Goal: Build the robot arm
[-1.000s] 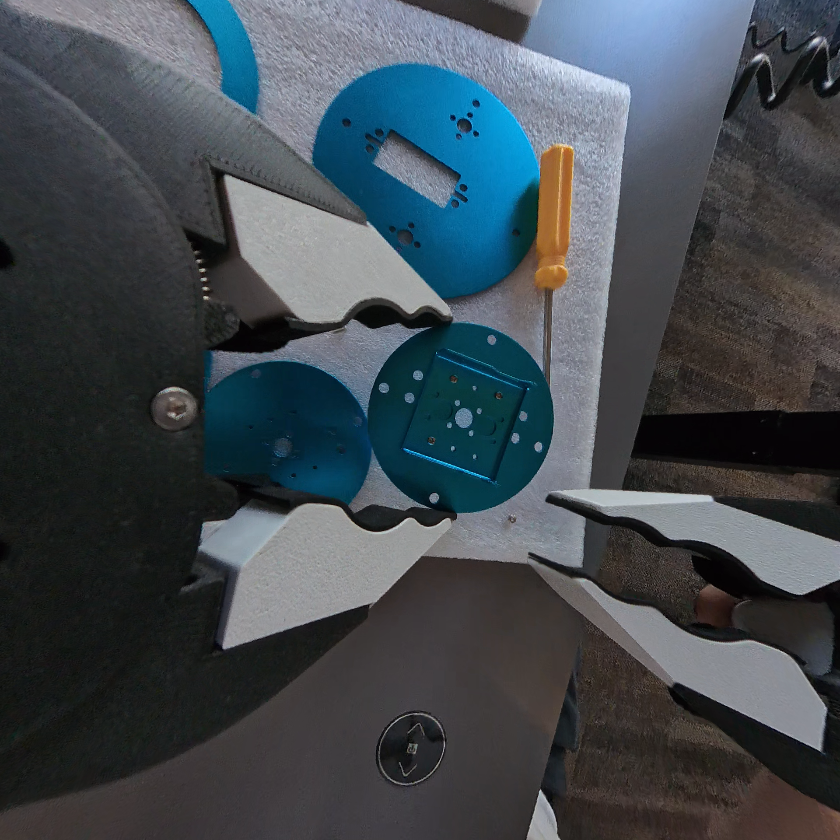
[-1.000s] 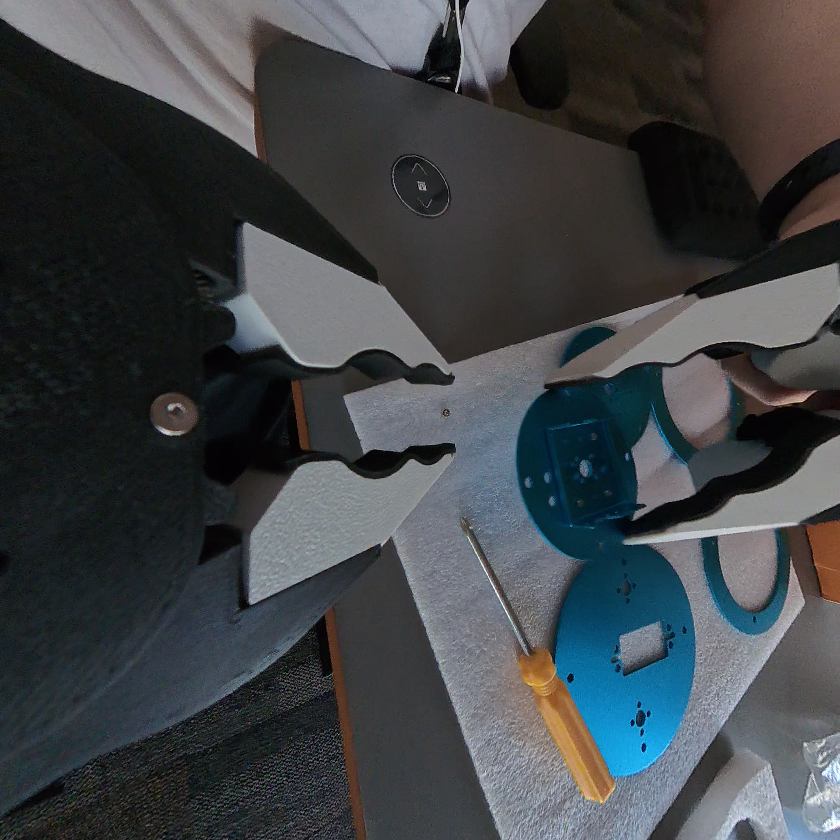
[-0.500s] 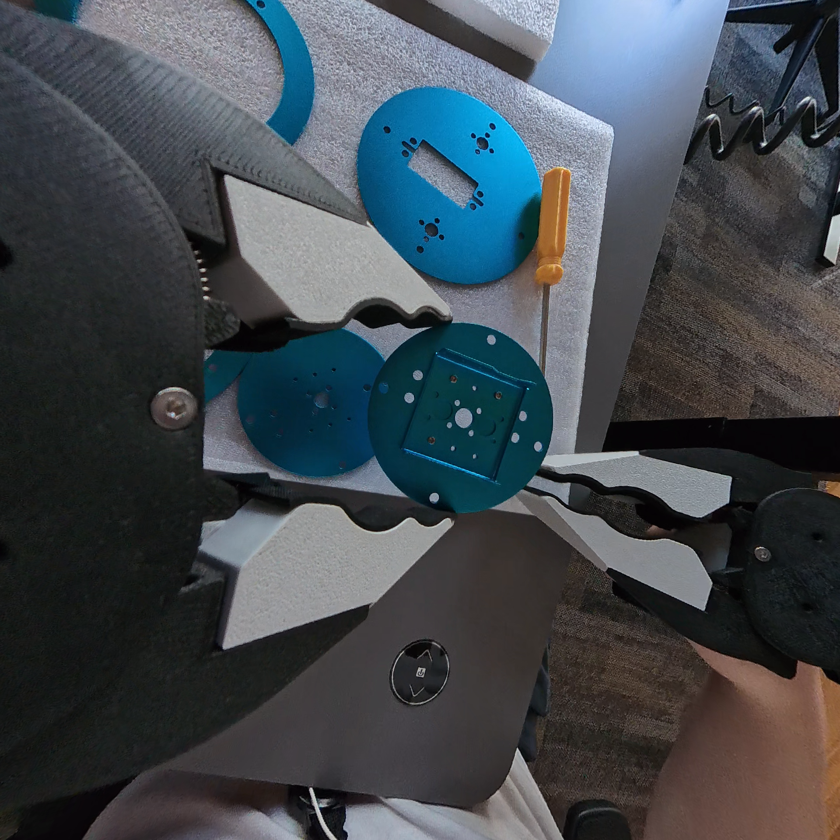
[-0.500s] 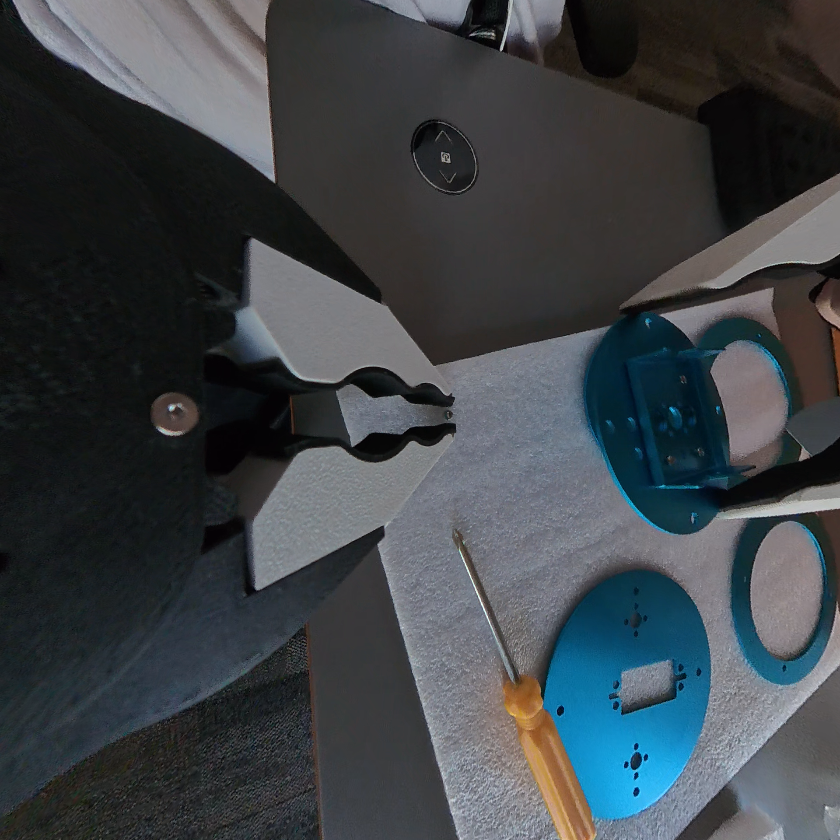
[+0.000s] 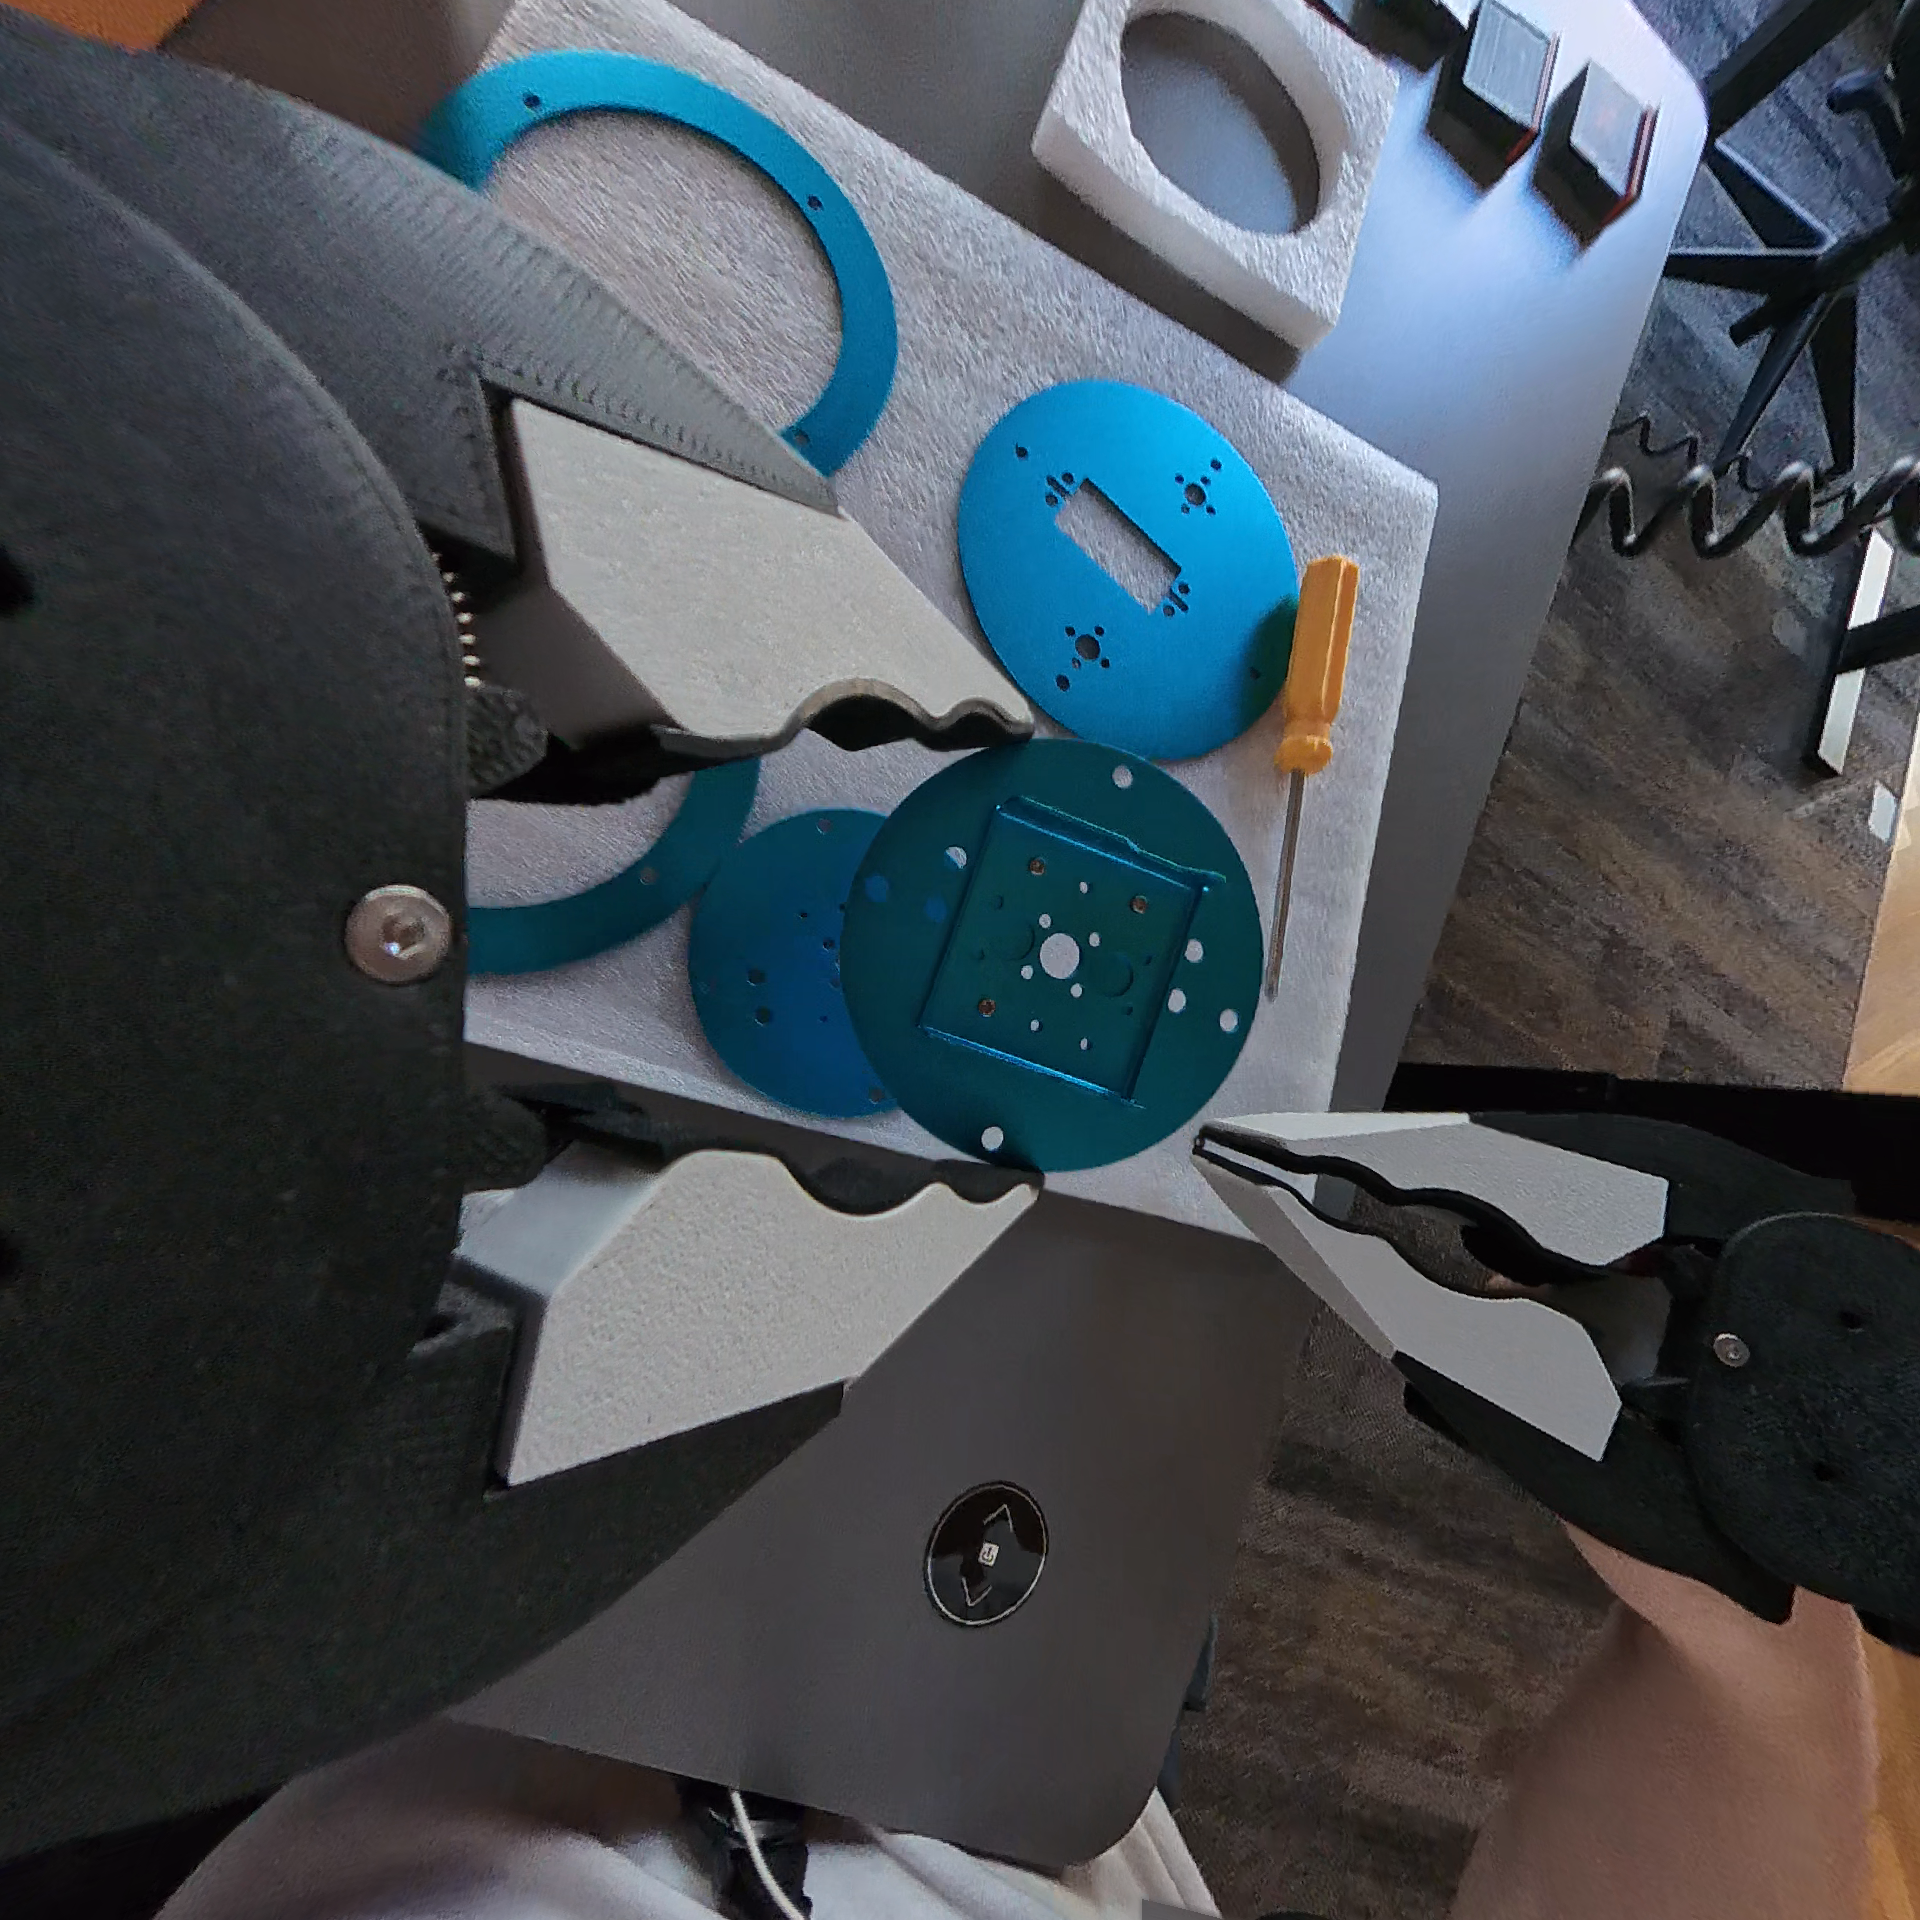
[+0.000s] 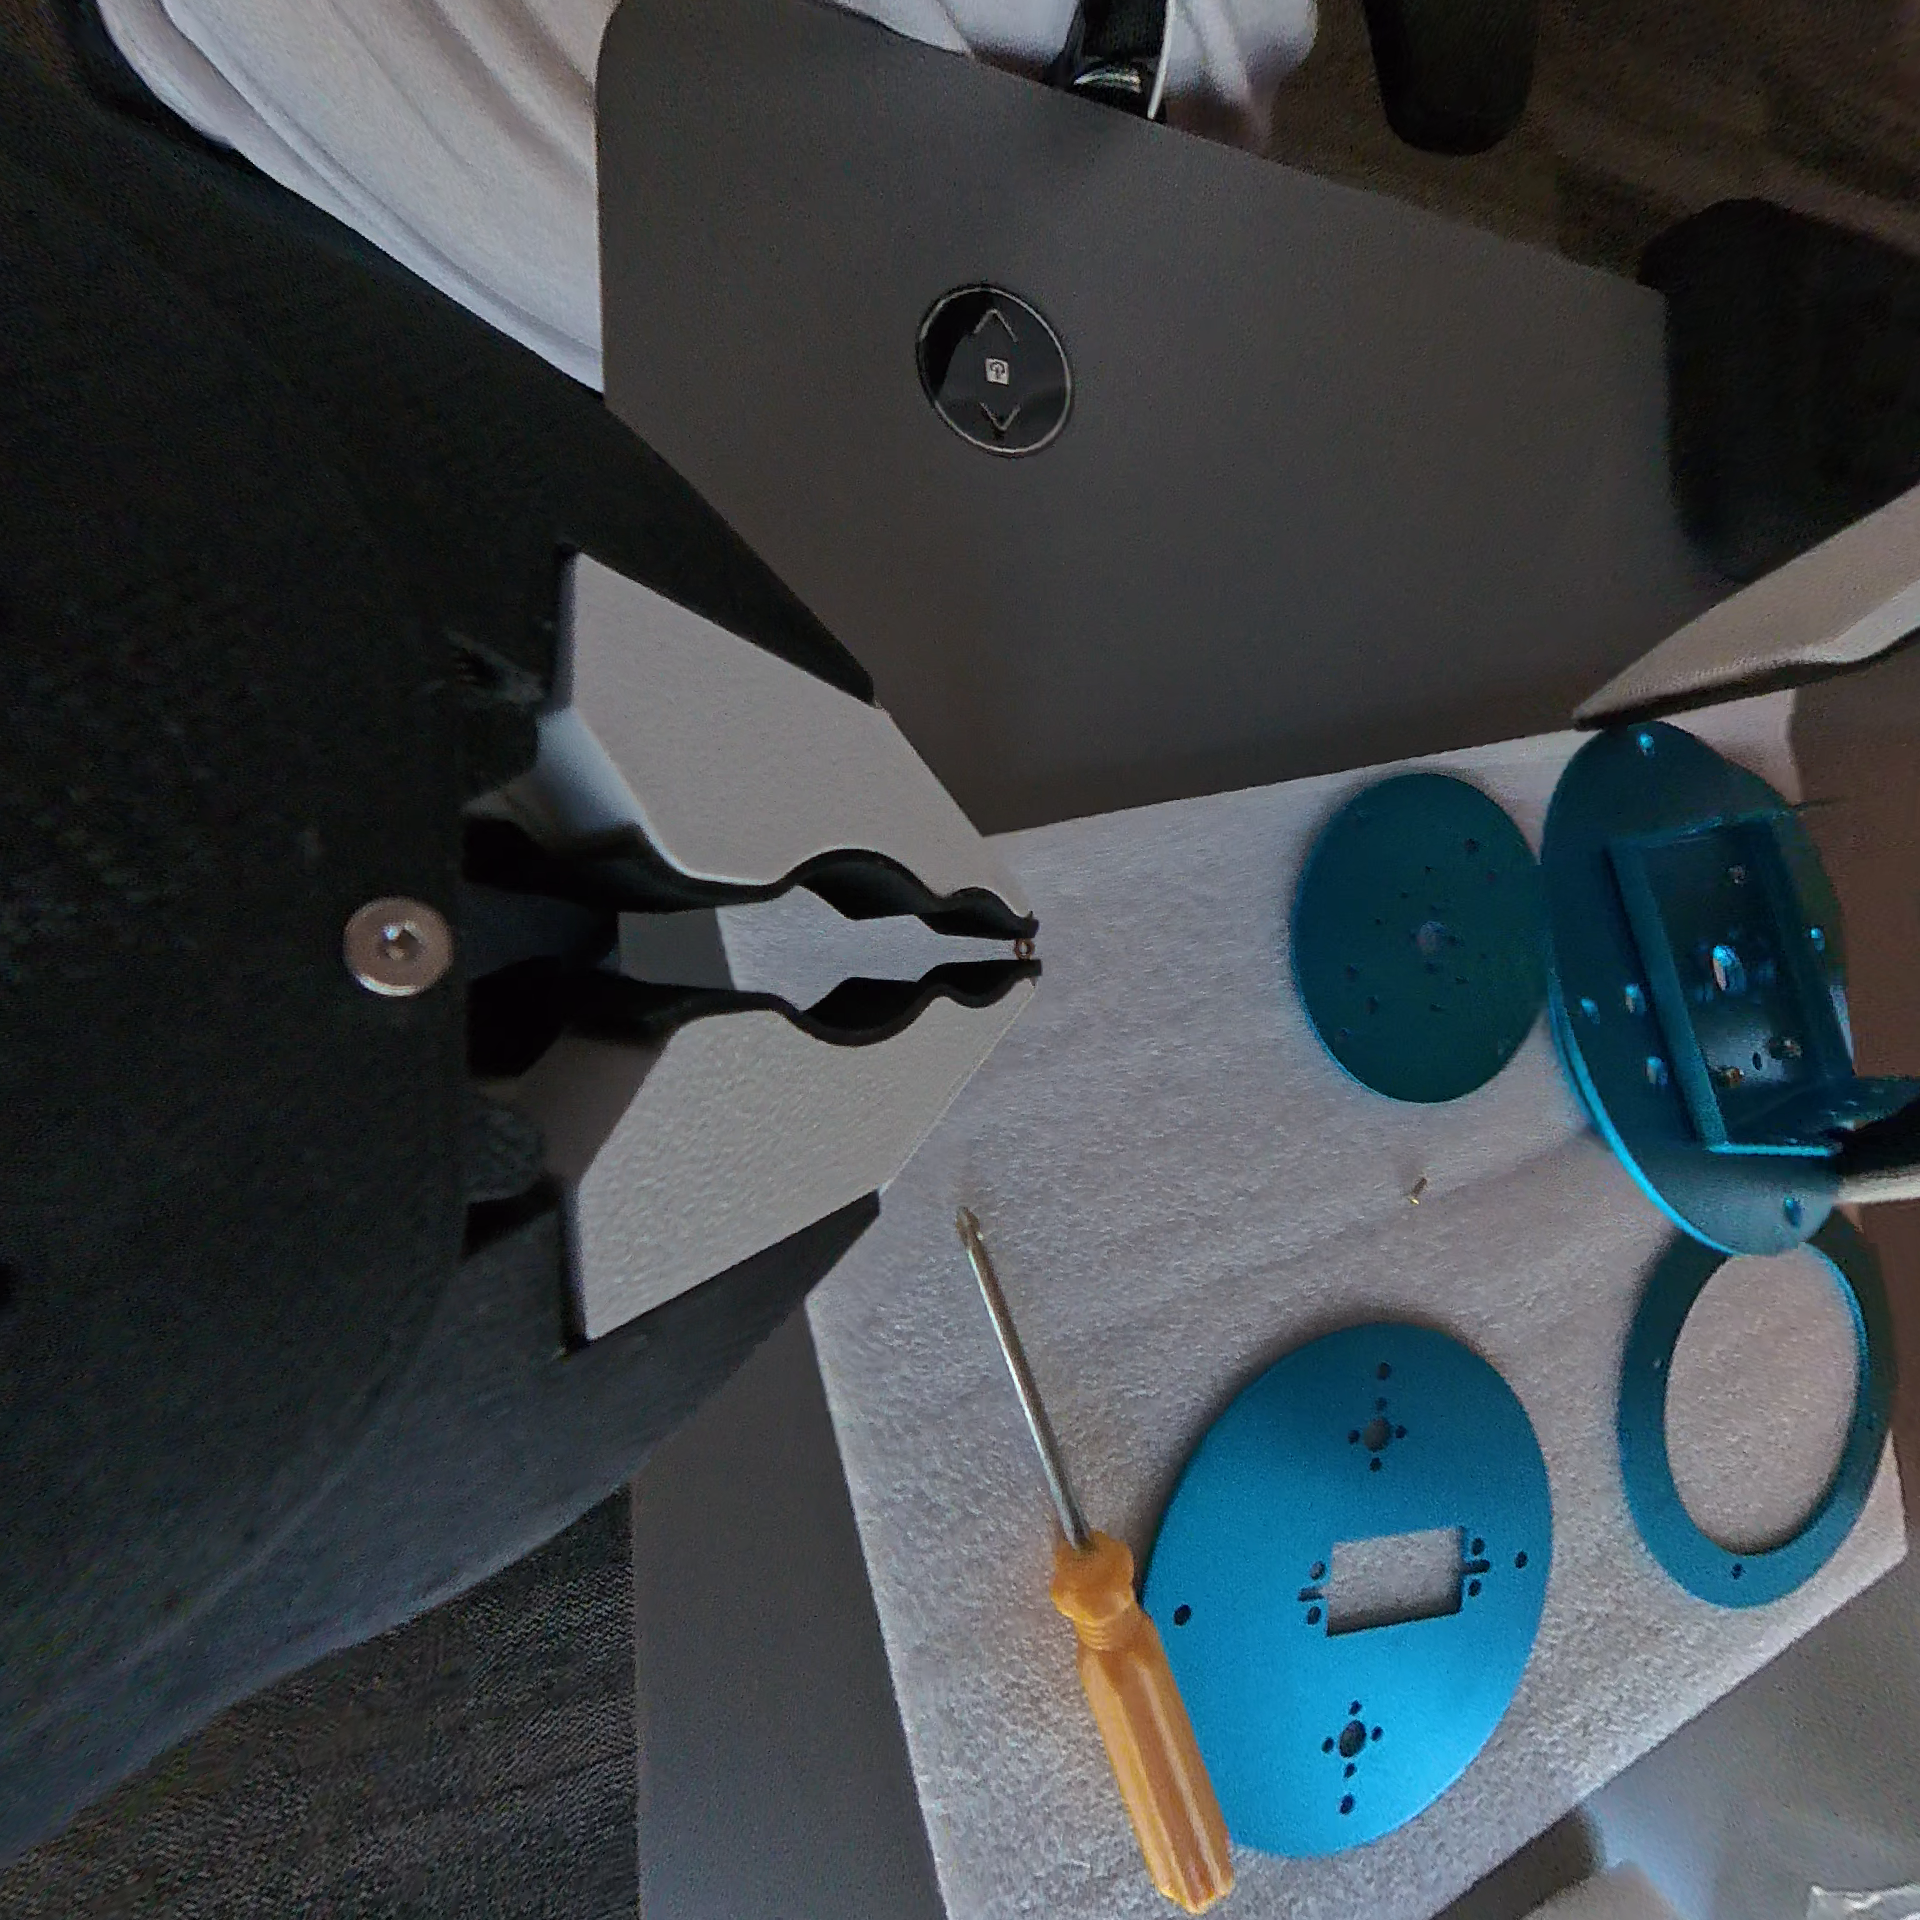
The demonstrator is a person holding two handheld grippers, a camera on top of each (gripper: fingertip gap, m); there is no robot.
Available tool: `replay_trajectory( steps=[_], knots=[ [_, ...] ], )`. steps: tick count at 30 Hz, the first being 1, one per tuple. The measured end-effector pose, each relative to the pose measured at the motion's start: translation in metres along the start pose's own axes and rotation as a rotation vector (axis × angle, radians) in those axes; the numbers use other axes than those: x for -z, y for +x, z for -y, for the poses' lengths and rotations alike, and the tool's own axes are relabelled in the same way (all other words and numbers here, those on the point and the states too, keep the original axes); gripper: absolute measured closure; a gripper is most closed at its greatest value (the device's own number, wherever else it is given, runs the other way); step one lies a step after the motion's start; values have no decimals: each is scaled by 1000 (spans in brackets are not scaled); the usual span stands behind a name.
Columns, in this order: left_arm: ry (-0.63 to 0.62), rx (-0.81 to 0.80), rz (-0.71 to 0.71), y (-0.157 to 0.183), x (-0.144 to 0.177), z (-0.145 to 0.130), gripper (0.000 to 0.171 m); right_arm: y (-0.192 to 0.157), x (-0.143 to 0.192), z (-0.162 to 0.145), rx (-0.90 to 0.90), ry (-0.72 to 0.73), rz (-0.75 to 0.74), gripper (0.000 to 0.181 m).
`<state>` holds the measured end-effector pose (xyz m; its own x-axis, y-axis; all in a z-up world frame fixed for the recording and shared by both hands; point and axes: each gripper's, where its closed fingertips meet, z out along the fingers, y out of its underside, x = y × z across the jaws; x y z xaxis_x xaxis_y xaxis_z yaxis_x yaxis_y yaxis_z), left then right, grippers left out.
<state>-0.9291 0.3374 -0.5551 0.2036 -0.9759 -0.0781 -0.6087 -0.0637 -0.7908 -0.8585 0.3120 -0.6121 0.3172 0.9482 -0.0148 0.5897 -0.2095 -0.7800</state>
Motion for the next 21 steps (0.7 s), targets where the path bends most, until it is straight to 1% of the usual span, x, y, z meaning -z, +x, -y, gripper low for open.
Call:
replay_trajectory(
  steps=[4, 8, 10, 13, 14, 18, 21],
  knots=[
    [14, 18, 48, -12, 14, 2, 93, 6, -13, 13, 11, 5, 14, 179],
    [3, 10, 58, -10, 15, 2, 93, 5, -25, 7, 8, -35, 41, 178],
    [-6, 7, 44, -5, 10, 0, 92, 4, -25, 8, -4, -22, 49, 177],
    [-30, -9, 35, 1, -6, -4, 93, 4, -22, 8, -35, 3, 58, 162],
    [-38, -14, 28, 3, -11, -5, 92, 5, -19, 8, -35, 13, 49, 160],
    [-24, -2, -15, 11, -34, -6, 92, 5, -8, 12, -52, 87, 41, 161],
    [-25, 13, -7, 5, -41, -9, 93, 4, -9, 15, -42, 123, 35, 162]
  ],
)
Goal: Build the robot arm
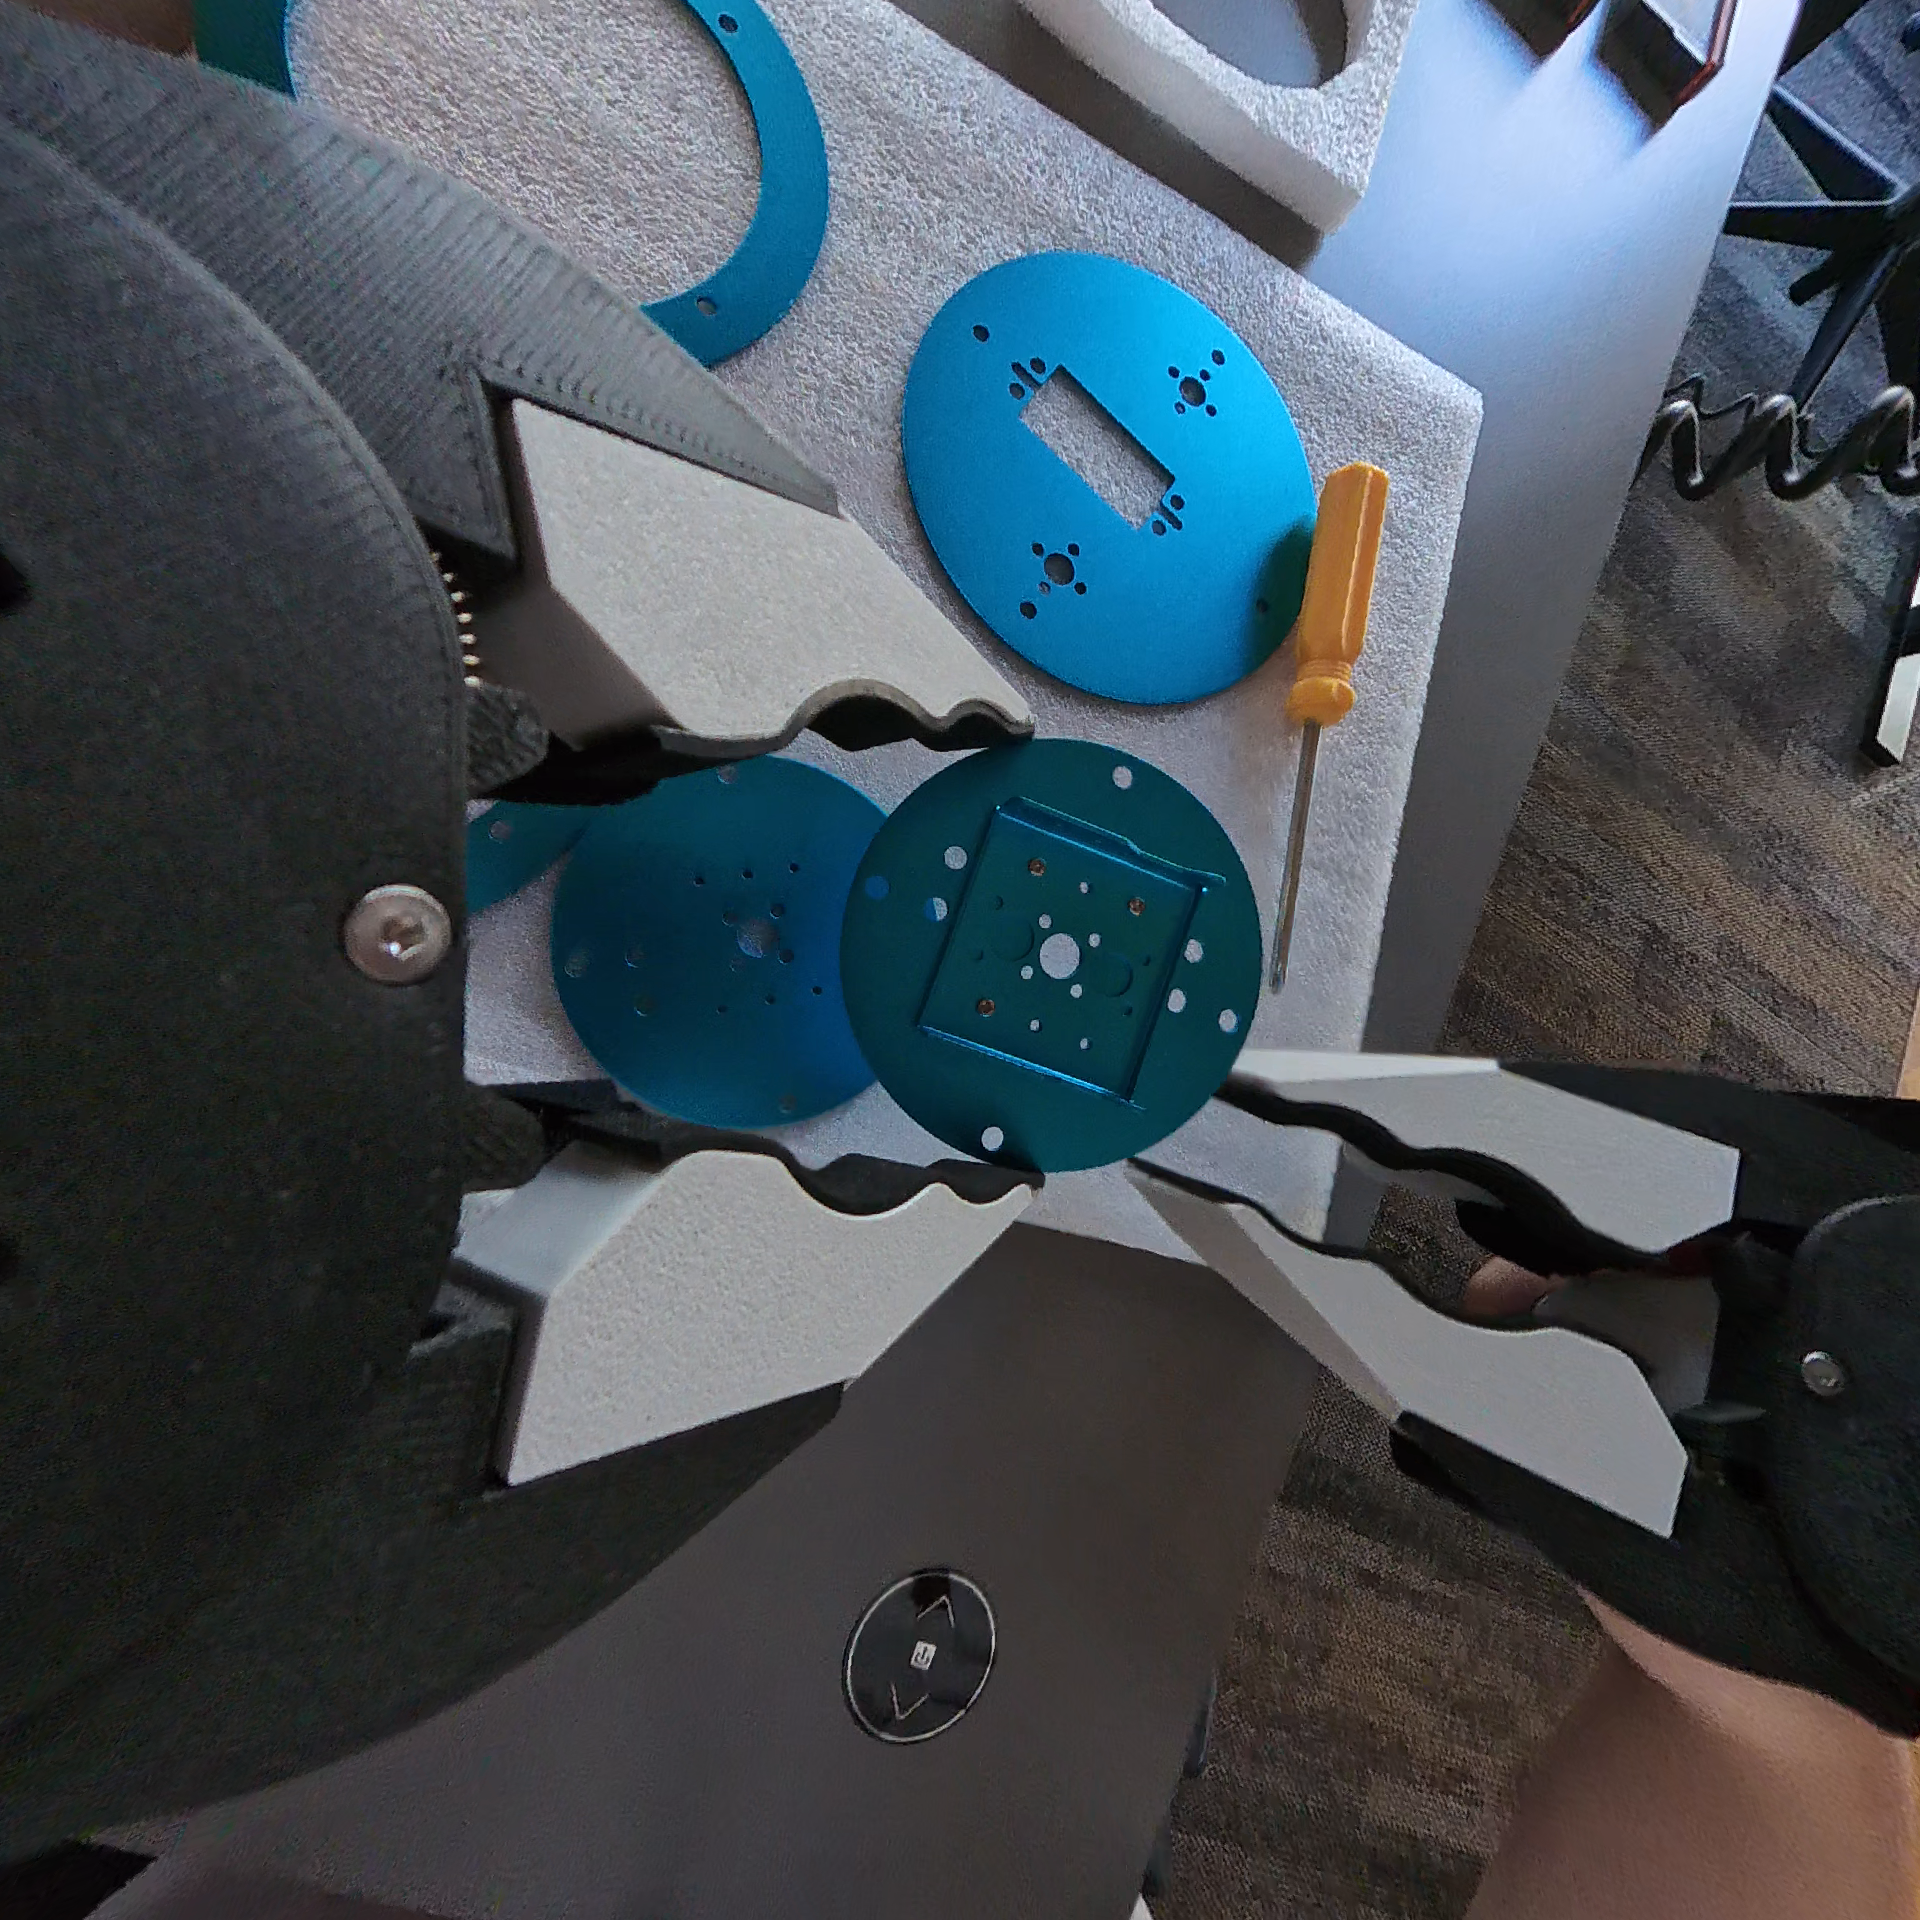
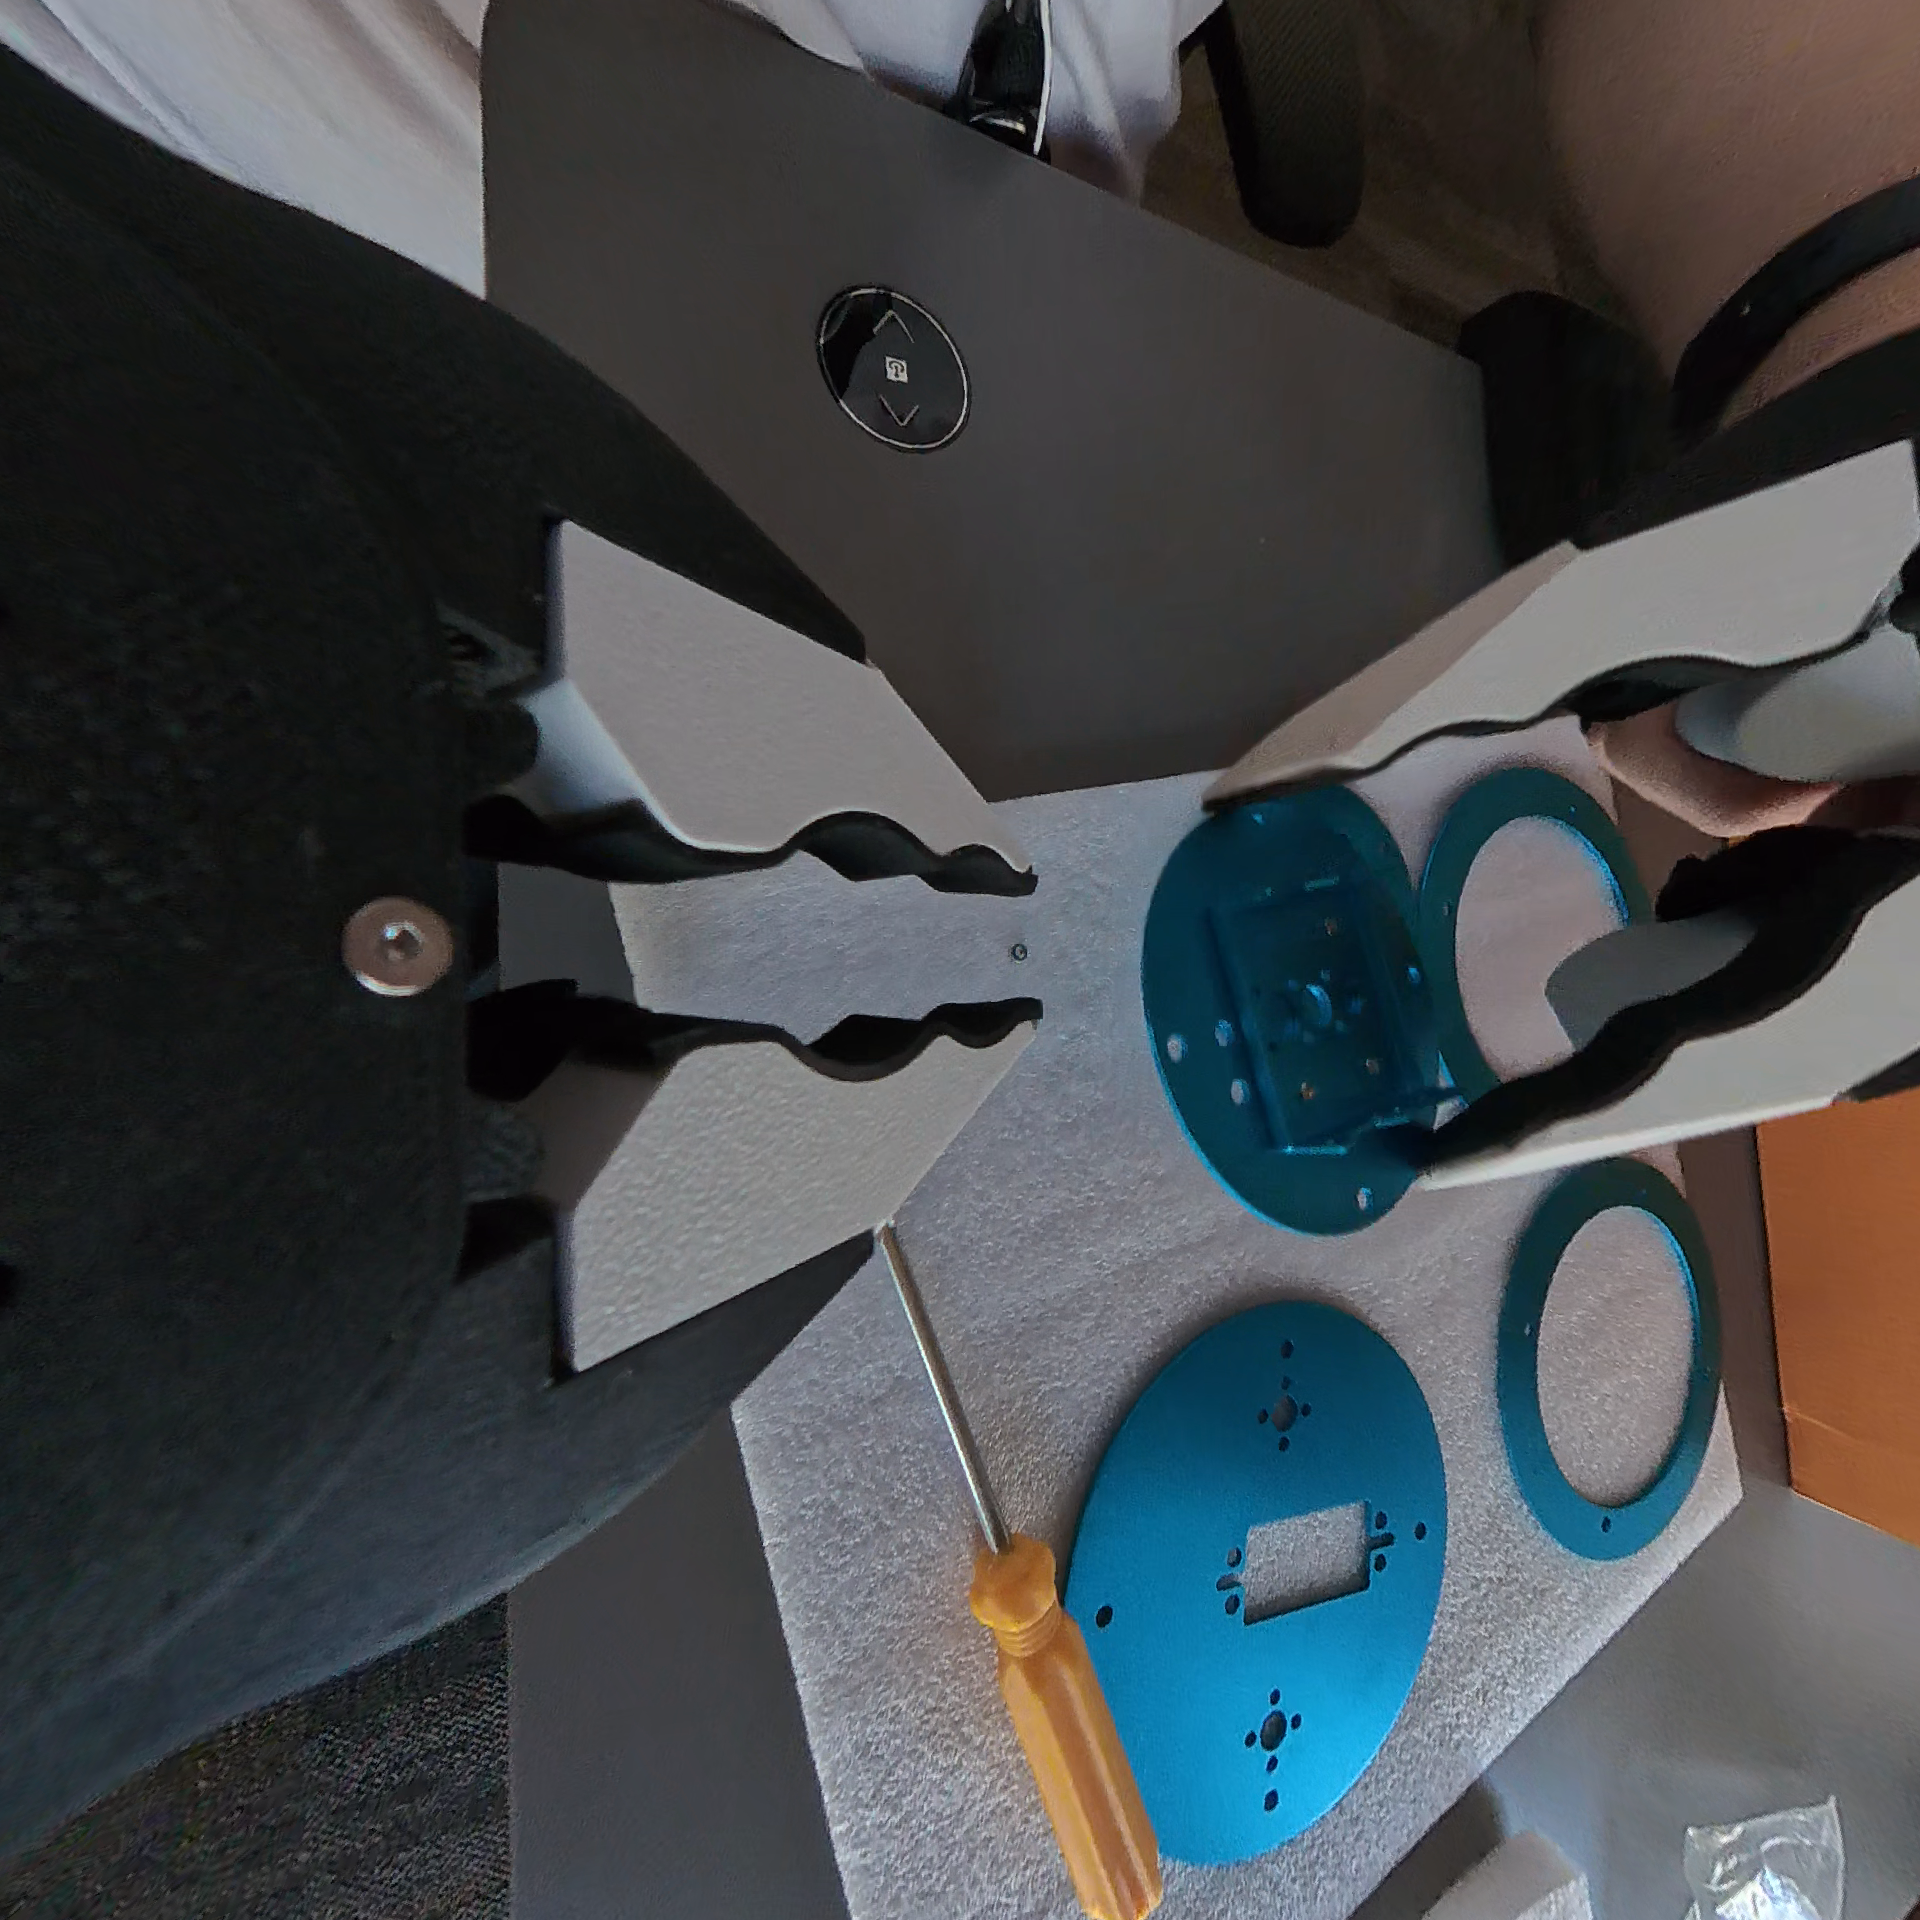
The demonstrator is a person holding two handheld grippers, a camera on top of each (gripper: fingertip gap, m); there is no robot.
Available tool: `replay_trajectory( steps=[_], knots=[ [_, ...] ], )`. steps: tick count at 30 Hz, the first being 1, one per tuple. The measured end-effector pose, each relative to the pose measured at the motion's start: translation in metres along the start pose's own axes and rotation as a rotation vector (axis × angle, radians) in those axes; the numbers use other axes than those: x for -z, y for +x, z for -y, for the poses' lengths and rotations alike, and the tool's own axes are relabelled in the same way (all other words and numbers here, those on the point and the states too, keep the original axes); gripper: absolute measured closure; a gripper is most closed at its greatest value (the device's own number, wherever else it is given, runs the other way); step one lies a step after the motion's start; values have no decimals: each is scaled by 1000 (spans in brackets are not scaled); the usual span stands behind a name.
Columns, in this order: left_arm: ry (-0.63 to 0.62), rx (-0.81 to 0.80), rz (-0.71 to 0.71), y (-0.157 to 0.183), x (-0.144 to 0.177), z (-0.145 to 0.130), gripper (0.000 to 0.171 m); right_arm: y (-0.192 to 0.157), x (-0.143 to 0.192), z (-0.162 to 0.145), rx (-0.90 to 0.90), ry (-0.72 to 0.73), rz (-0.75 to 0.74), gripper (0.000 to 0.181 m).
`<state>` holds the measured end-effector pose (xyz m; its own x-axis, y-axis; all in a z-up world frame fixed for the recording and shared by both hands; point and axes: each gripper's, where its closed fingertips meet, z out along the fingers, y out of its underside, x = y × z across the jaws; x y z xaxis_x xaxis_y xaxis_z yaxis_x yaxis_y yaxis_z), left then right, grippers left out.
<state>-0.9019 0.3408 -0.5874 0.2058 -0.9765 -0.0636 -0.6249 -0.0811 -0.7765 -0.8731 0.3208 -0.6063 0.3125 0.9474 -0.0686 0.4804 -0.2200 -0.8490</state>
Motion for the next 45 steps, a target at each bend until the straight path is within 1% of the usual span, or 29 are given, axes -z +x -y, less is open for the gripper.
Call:
replay_trajectory(
  steps=[3, 5, 7, 10, 12, 14, 16, 18, 21, 25, 30, 31, 32, 33, 36, 41, 45],
  knots=[
    [14, 31, 15, -8, 5, -1, 93, -2, -8, -6, 17, -43, 15, 165],
    [12, 32, 38, -14, 12, -1, 93, 1, -9, -4, 23, -50, 10, 169],
    [12, 33, 54, -18, 18, -1, 92, 0, -10, -2, 23, -54, 33, 170],
    [14, 31, 73, -23, 25, 1, 92, 2, -13, -10, 30, -128, 32, 170],
    [20, 29, 77, -24, 27, 4, 92, 2, -13, -9, 47, -143, 33, 170],
    [19, 25, 80, -25, 26, 6, 92, 2, -14, -10, 63, -156, 31, 171],
    [25, 24, 78, -25, 25, 8, 92, 1, -14, -9, 89, -155, 28, 178],
    [32, 32, 62, -23, 21, 10, 93, 0, -13, -10, 111, -167, 17, 178],
    [24, 21, 26, -14, 10, 14, 92, 2, -3, -15, 88, -183, -11, 178],
    [12, -13, -13, -2, -11, 21, 93, 5, 13, -20, 57, -159, -58, 178],
    [-8, -35, -26, 2, -25, 23, 93, 6, 13, -26, 30, -149, -59, 177],
    [-9, -32, -27, 2, -26, 22, 92, 7, 14, -26, 25, -141, -62, 174],
    [-8, -26, -31, 3, -27, 23, 93, 9, 16, -26, 15, -133, -77, 165],
    [-6, -22, -34, 5, -28, 23, 93, 9, 19, -26, 6, -121, -73, 160],
    [-11, -33, -42, 13, -33, 23, 92, 5, 29, -25, -27, -52, -52, 157],
    [-58, -76, -49, 23, -45, 15, 92, 12, 42, -30, -60, 0, -109, 152],
    [-74, -81, -74, 28, -49, 12, 92, 9, 44, -25, -43, 47, -120, 152]
  ],
)
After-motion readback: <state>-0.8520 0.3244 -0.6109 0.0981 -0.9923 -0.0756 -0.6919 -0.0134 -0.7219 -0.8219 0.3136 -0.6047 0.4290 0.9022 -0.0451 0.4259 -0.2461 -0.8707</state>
